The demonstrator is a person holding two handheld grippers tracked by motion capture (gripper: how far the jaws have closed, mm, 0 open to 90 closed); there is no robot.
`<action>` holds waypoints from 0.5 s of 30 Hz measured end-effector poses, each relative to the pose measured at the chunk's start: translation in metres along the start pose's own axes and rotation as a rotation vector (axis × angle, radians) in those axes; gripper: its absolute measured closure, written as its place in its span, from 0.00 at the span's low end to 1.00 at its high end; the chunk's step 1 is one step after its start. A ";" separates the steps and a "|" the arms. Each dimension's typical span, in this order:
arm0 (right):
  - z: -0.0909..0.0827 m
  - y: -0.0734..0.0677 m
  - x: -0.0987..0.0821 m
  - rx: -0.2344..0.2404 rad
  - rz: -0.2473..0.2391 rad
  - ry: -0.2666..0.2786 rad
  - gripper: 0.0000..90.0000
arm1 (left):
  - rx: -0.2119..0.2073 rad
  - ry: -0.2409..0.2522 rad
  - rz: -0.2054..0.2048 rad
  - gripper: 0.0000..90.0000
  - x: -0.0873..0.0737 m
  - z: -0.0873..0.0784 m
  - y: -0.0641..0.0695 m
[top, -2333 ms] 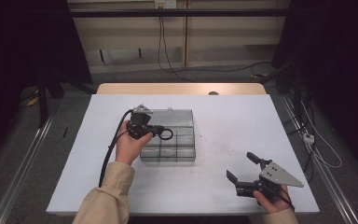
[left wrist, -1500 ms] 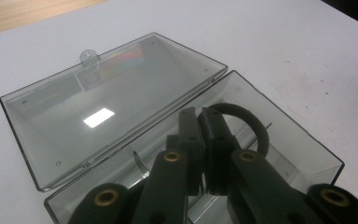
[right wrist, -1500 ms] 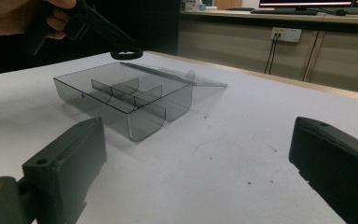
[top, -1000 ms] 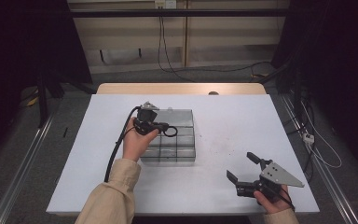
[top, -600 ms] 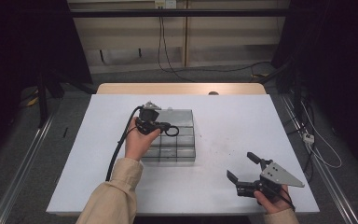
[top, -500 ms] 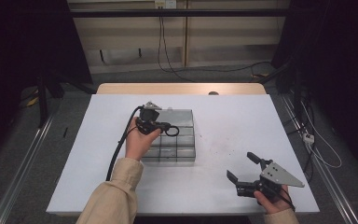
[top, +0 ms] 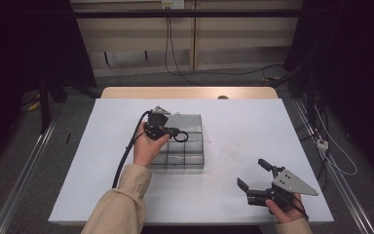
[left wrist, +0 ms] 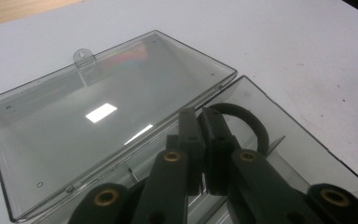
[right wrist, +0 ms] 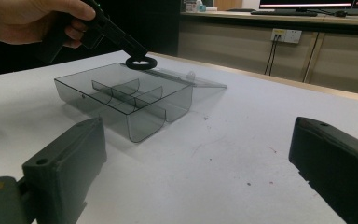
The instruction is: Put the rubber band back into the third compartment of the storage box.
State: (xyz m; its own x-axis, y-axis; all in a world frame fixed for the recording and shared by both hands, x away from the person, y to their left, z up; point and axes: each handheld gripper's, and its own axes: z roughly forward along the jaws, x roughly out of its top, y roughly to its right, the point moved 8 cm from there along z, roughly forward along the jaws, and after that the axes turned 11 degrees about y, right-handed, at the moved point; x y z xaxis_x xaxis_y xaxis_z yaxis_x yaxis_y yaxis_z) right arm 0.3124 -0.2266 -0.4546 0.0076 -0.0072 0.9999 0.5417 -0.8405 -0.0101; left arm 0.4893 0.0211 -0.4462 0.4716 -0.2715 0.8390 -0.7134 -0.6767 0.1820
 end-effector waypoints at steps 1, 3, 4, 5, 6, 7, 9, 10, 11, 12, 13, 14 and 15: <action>0.000 0.000 0.000 0.001 0.000 0.000 0.05 | 0.001 -0.002 0.000 0.97 0.000 0.001 0.000; 0.000 0.000 0.000 0.000 -0.004 -0.002 0.05 | 0.002 -0.006 0.005 0.97 -0.001 0.002 0.000; 0.000 0.000 0.000 0.000 -0.003 -0.002 0.05 | 0.002 -0.007 0.000 0.97 -0.002 0.003 0.001; 0.000 0.000 0.000 0.000 -0.002 -0.002 0.05 | 0.003 -0.007 -0.001 0.97 -0.002 0.004 0.001; 0.000 0.000 0.000 0.000 -0.003 -0.002 0.05 | 0.004 -0.009 0.001 0.97 -0.003 0.005 0.001; 0.000 0.000 0.000 0.000 -0.003 -0.002 0.05 | 0.004 -0.014 0.003 0.97 -0.003 0.006 0.001; 0.000 0.000 0.000 0.001 -0.002 -0.003 0.05 | 0.006 -0.011 0.000 0.97 -0.004 0.008 0.002; 0.000 -0.001 0.000 0.000 -0.001 0.000 0.05 | 0.006 -0.010 -0.003 0.97 -0.004 0.009 0.002; 0.000 -0.001 0.000 0.001 -0.002 0.001 0.05 | 0.008 -0.014 -0.002 0.97 -0.005 0.010 0.002; 0.000 -0.001 0.000 0.001 -0.003 0.000 0.05 | 0.005 -0.014 -0.005 0.97 -0.005 0.011 0.003; 0.000 -0.001 0.000 0.001 -0.002 0.000 0.05 | 0.006 -0.015 -0.005 0.97 -0.005 0.011 0.003; 0.000 -0.001 0.000 0.002 -0.002 0.000 0.05 | 0.008 -0.017 -0.004 0.97 -0.006 0.011 0.003; 0.000 -0.001 0.000 0.003 -0.002 0.001 0.05 | 0.008 -0.016 -0.006 0.97 -0.006 0.012 0.003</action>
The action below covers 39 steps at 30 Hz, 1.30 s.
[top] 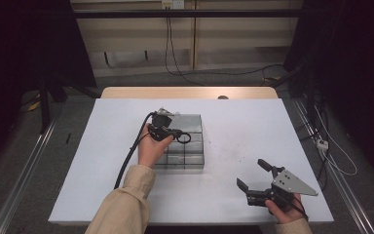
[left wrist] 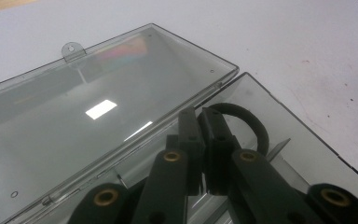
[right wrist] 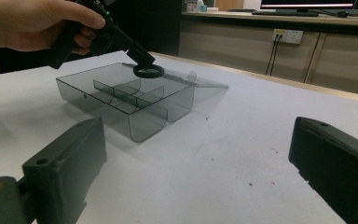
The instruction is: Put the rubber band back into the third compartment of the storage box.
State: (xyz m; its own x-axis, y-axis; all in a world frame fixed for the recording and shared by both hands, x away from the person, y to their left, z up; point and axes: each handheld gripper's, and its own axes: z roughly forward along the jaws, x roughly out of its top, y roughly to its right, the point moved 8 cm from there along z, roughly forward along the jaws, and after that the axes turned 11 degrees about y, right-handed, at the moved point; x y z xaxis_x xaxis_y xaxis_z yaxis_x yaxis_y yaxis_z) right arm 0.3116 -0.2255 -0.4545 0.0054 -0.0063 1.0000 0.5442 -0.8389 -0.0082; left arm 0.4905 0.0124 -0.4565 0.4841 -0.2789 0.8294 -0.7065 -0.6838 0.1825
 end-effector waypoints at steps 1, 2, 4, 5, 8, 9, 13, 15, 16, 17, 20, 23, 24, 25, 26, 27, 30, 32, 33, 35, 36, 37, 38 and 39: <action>0.000 0.000 0.000 0.001 0.000 0.001 0.05 | -0.004 0.002 0.001 0.97 0.000 0.000 0.000; 0.000 0.000 0.000 0.001 0.000 0.001 0.05 | -0.004 0.001 0.001 0.97 0.000 0.001 0.000; 0.000 0.000 0.000 -0.003 0.000 -0.002 0.05 | -0.004 0.003 -0.001 0.97 -0.001 0.002 0.001; 0.000 0.001 0.000 -0.003 -0.001 -0.002 0.05 | -0.003 0.002 -0.001 0.97 -0.001 0.002 0.001; 0.000 0.001 0.000 -0.003 -0.002 -0.002 0.05 | -0.007 -0.001 0.000 0.97 -0.001 0.003 0.002; 0.000 0.000 0.000 -0.002 -0.002 -0.001 0.05 | -0.003 -0.004 0.002 0.97 -0.002 0.003 0.003; 0.000 0.000 0.000 0.001 -0.003 0.001 0.05 | -0.009 -0.006 0.003 0.97 -0.003 0.005 0.005; 0.000 0.000 0.000 0.000 -0.001 0.000 0.05 | -0.009 -0.006 0.003 0.97 -0.003 0.006 0.005; 0.000 0.000 0.000 -0.001 -0.003 -0.001 0.05 | -0.011 -0.010 0.008 0.97 -0.003 0.006 0.005; 0.000 0.000 0.000 -0.002 -0.002 -0.001 0.05 | -0.008 -0.009 0.007 0.97 -0.004 0.007 0.005; -0.001 0.001 0.000 0.000 -0.004 -0.001 0.05 | -0.005 -0.012 0.004 0.97 -0.004 0.009 0.007; -0.001 0.001 0.001 -0.003 -0.002 0.000 0.05 | -0.006 -0.020 0.010 0.97 -0.004 0.010 0.008; -0.001 0.001 0.001 -0.002 -0.003 0.000 0.05 | -0.009 -0.015 0.007 0.97 -0.004 0.011 0.009; -0.001 0.001 0.001 -0.001 -0.003 0.000 0.05 | -0.010 -0.017 0.011 0.97 -0.004 0.011 0.009; -0.001 0.000 0.000 0.000 -0.004 -0.001 0.05 | -0.007 -0.019 0.010 0.97 -0.003 0.012 0.010; -0.001 0.000 0.001 0.000 -0.004 -0.001 0.05 | -0.010 -0.018 0.012 0.97 -0.003 0.012 0.011; -0.001 0.000 0.001 0.000 -0.004 -0.001 0.05 | -0.008 -0.019 0.010 0.97 -0.003 0.013 0.012; -0.001 0.001 0.001 -0.002 -0.003 0.000 0.05 | -0.010 -0.014 0.008 0.97 -0.002 0.014 0.013; -0.001 0.001 0.001 -0.002 -0.003 0.000 0.05 | -0.012 -0.017 0.012 0.97 -0.002 0.014 0.013; -0.001 0.000 0.001 -0.001 -0.003 0.001 0.05 | -0.011 -0.019 0.012 0.97 -0.002 0.015 0.014; -0.001 0.000 0.001 -0.001 -0.003 0.000 0.05 | -0.012 -0.022 0.014 0.97 -0.002 0.016 0.015; -0.001 0.000 0.001 -0.002 -0.003 0.000 0.05 | -0.014 -0.024 0.016 0.97 -0.003 0.017 0.015; -0.001 0.000 0.001 -0.002 -0.003 -0.001 0.05 | -0.013 -0.028 0.015 0.97 -0.003 0.018 0.016; -0.001 0.000 0.001 -0.002 -0.003 0.000 0.05 | -0.014 -0.025 0.014 0.97 -0.003 0.019 0.017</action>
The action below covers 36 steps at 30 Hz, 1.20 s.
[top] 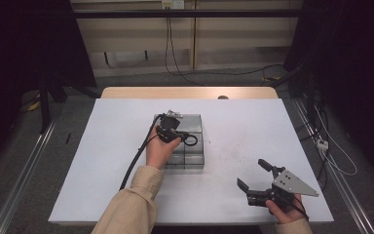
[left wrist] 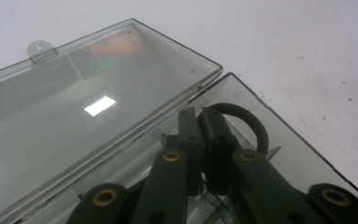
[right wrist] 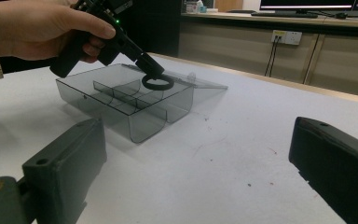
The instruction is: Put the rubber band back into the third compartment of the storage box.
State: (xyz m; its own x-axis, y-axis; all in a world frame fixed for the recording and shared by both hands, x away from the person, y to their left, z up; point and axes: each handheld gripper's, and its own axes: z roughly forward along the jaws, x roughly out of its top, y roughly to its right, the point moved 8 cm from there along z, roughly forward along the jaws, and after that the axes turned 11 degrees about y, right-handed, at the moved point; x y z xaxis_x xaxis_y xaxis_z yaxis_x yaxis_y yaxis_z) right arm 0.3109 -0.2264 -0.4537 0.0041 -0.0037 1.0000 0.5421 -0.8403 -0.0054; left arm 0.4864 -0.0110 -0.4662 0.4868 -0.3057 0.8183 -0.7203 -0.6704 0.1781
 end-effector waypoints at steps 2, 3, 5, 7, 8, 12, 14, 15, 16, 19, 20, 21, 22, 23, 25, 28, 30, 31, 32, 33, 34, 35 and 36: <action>0.000 0.000 0.000 0.002 0.000 0.002 0.05 | -0.004 -0.006 0.005 0.97 0.000 0.001 0.001; 0.000 0.000 0.000 0.001 0.000 0.001 0.05 | -0.005 -0.004 0.004 0.97 0.000 0.002 0.001; 0.000 0.000 0.000 0.002 0.000 0.002 0.05 | -0.001 -0.008 0.002 0.97 -0.001 0.003 0.002; 0.000 0.000 0.000 0.001 0.001 0.002 0.05 | -0.004 -0.005 0.001 0.97 0.000 0.004 0.003; 0.000 0.000 0.000 0.002 0.001 0.002 0.05 | -0.004 -0.007 0.006 0.97 0.000 0.004 0.003; -0.001 0.000 0.000 0.000 0.002 0.002 0.05 | -0.004 -0.004 0.005 0.97 0.000 0.005 0.003; -0.001 0.000 0.001 0.001 0.001 0.003 0.05 | -0.018 0.009 -0.001 0.96 0.000 0.007 0.005; -0.001 0.000 0.000 0.002 0.001 0.002 0.05 | -0.029 0.010 0.000 0.92 0.000 0.009 0.006; -0.001 0.000 0.000 0.002 0.004 0.002 0.05 | -0.011 -0.005 -0.001 0.83 -0.002 0.010 0.006; -0.001 0.001 0.001 0.000 0.002 0.005 0.05 | -0.010 -0.017 0.009 0.76 -0.003 0.010 0.006; -0.001 0.001 0.001 -0.001 0.002 0.005 0.05 | -0.009 -0.011 0.006 0.75 -0.002 0.010 0.005; -0.001 0.001 0.001 -0.002 0.003 0.005 0.05 | -0.012 -0.007 0.006 0.75 -0.001 0.009 0.005; -0.001 0.001 0.001 -0.001 0.003 0.005 0.05 | -0.008 -0.003 -0.003 0.74 0.000 0.007 0.005; -0.001 0.001 0.001 -0.001 0.002 0.005 0.05 | -0.010 0.004 -0.007 0.73 0.001 0.006 0.005; 0.000 0.001 0.001 0.001 0.003 0.006 0.05 | -0.015 0.011 -0.011 0.71 0.002 0.002 0.005; 0.000 0.000 0.001 0.003 0.002 0.003 0.05 | -0.019 0.015 -0.025 0.66 0.003 -0.004 0.003; 0.001 0.000 0.001 0.003 0.004 0.004 0.05 | -0.013 0.018 -0.022 0.61 0.003 -0.008 0.001; 0.001 0.000 0.001 0.003 0.002 0.003 0.05 | -0.019 0.026 -0.025 0.59 0.003 -0.010 0.000; 0.001 0.000 0.001 0.002 0.002 0.001 0.05 | -0.023 0.024 -0.028 0.56 0.002 -0.013 0.000; 0.001 0.000 0.001 0.002 0.003 0.001 0.05 | -0.027 0.029 -0.032 0.53 0.002 -0.015 -0.001; 0.001 0.000 0.000 0.002 0.006 0.000 0.05 | -0.025 0.028 -0.028 0.52 0.001 -0.018 -0.002; 0.001 0.000 0.000 0.006 0.006 0.001 0.05 | -0.024 0.030 -0.029 0.50 0.001 -0.020 -0.002; 0.001 0.000 0.000 0.007 0.002 -0.001 0.05 | -0.023 0.029 -0.020 0.47 0.001 -0.023 -0.003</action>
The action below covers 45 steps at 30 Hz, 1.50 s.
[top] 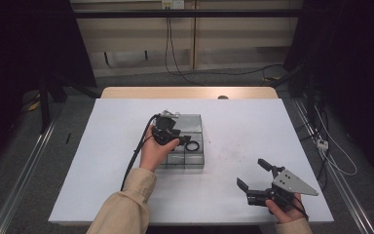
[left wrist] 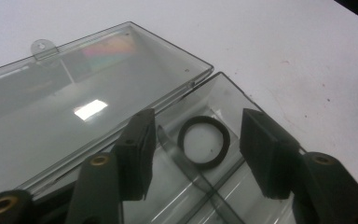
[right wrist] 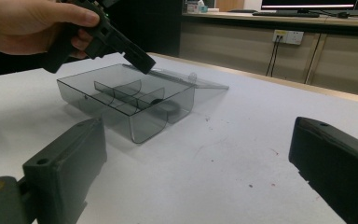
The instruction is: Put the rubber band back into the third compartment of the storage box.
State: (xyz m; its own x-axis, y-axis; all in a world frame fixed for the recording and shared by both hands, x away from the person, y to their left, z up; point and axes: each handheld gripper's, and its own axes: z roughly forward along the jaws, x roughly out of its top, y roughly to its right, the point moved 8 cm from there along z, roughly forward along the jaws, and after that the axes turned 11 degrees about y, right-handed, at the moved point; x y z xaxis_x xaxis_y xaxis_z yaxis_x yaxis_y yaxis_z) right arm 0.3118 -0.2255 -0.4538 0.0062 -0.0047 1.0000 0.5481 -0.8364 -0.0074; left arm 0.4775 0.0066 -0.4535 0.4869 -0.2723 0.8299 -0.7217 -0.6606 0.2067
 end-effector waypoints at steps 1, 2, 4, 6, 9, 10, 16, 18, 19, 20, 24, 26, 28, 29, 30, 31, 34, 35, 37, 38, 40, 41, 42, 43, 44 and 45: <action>0.000 0.000 0.000 -0.001 0.000 0.001 0.05 | -0.002 0.001 -0.002 0.45 0.000 -0.003 0.000; 0.000 0.000 0.001 -0.001 0.000 0.001 0.05 | -0.010 0.006 -0.006 0.43 -0.001 -0.007 -0.001; 0.001 0.000 0.000 -0.001 -0.002 0.001 0.05 | -0.009 0.017 -0.012 0.39 -0.002 -0.014 -0.003; 0.001 0.000 0.000 -0.001 -0.003 -0.002 0.05 | -0.016 0.014 -0.013 0.37 -0.003 -0.020 -0.005; 0.001 0.000 0.000 -0.005 0.000 -0.003 0.05 | -0.021 0.025 -0.014 0.32 -0.006 -0.028 -0.008; 0.001 0.000 0.000 -0.005 0.000 -0.004 0.05 | -0.015 0.030 -0.015 0.31 -0.008 -0.030 -0.009; 0.001 0.000 -0.001 -0.003 0.002 -0.006 0.05 | -0.027 0.038 -0.017 0.26 -0.016 -0.043 -0.011; 0.001 0.000 -0.001 -0.002 0.000 -0.006 0.05 | -0.024 0.041 -0.015 0.24 -0.018 -0.047 -0.013; 0.001 0.000 -0.001 -0.003 0.002 -0.006 0.05 | -0.023 0.044 -0.018 0.23 -0.019 -0.050 -0.013; 0.001 0.000 -0.001 -0.004 0.003 -0.006 0.05 | -0.025 0.043 -0.020 0.23 -0.020 -0.052 -0.014; 0.001 0.000 -0.001 -0.004 0.001 -0.007 0.05 | -0.028 0.056 -0.030 0.18 -0.025 -0.061 -0.017; 0.001 0.000 -0.001 -0.003 0.001 -0.007 0.05 | -0.031 0.058 -0.027 0.16 -0.028 -0.065 -0.018; 0.001 0.000 -0.001 -0.003 0.001 -0.006 0.05 | -0.029 0.059 -0.027 0.16 -0.031 -0.068 -0.020; 0.001 -0.001 -0.001 -0.002 0.000 -0.006 0.05 | -0.025 0.053 -0.030 0.15 -0.032 -0.070 -0.020; 0.001 -0.001 -0.001 -0.002 0.001 -0.006 0.05 | -0.021 0.059 -0.027 0.15 -0.033 -0.071 -0.021; 0.001 -0.001 -0.001 -0.002 0.001 -0.006 0.05 | -0.023 0.056 -0.026 0.15 -0.034 -0.073 -0.022; 0.001 -0.001 -0.001 0.001 -0.001 -0.006 0.05 | -0.023 0.066 -0.026 0.14 -0.037 -0.077 -0.024; 0.001 -0.001 -0.001 -0.001 -0.002 -0.008 0.05 | -0.025 0.068 -0.025 0.14 -0.037 -0.079 -0.025; 0.001 -0.001 -0.001 0.001 -0.002 -0.006 0.05 | -0.021 0.073 -0.027 0.14 -0.039 -0.081 -0.026; 0.001 -0.001 -0.001 0.000 -0.002 -0.007 0.05 | -0.017 0.073 -0.024 0.13 -0.040 -0.082 -0.027; 0.001 -0.001 -0.001 0.000 -0.002 -0.007 0.05 | -0.022 0.073 -0.028 0.13 -0.043 -0.085 -0.028; 0.001 -0.001 -0.001 0.000 -0.002 -0.008 0.05 | -0.016 0.074 -0.028 0.12 -0.043 -0.086 -0.028; 0.001 -0.001 -0.001 0.000 -0.002 -0.008 0.05 | -0.016 0.077 -0.024 0.12 -0.044 -0.088 -0.029; 0.001 -0.001 -0.001 0.000 0.001 -0.008 0.05 | -0.016 0.078 -0.025 0.12 -0.045 -0.089 -0.029; 0.001 -0.001 -0.001 0.000 0.000 -0.008 0.05 | -0.019 0.083 -0.024 0.12 -0.045 -0.090 -0.030; 0.001 -0.001 -0.001 0.000 0.002 -0.009 0.05 | -0.015 0.083 -0.022 0.12 -0.046 -0.091 -0.030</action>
State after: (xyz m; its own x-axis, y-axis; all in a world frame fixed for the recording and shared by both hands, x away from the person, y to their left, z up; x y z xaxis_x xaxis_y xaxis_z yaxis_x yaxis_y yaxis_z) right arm 0.3120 -0.2238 -0.4552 0.0144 -0.0012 0.9999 0.5480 -0.8364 -0.0089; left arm 0.4324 0.1029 -0.4503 0.4605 -0.1986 0.8651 -0.7192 -0.6547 0.2325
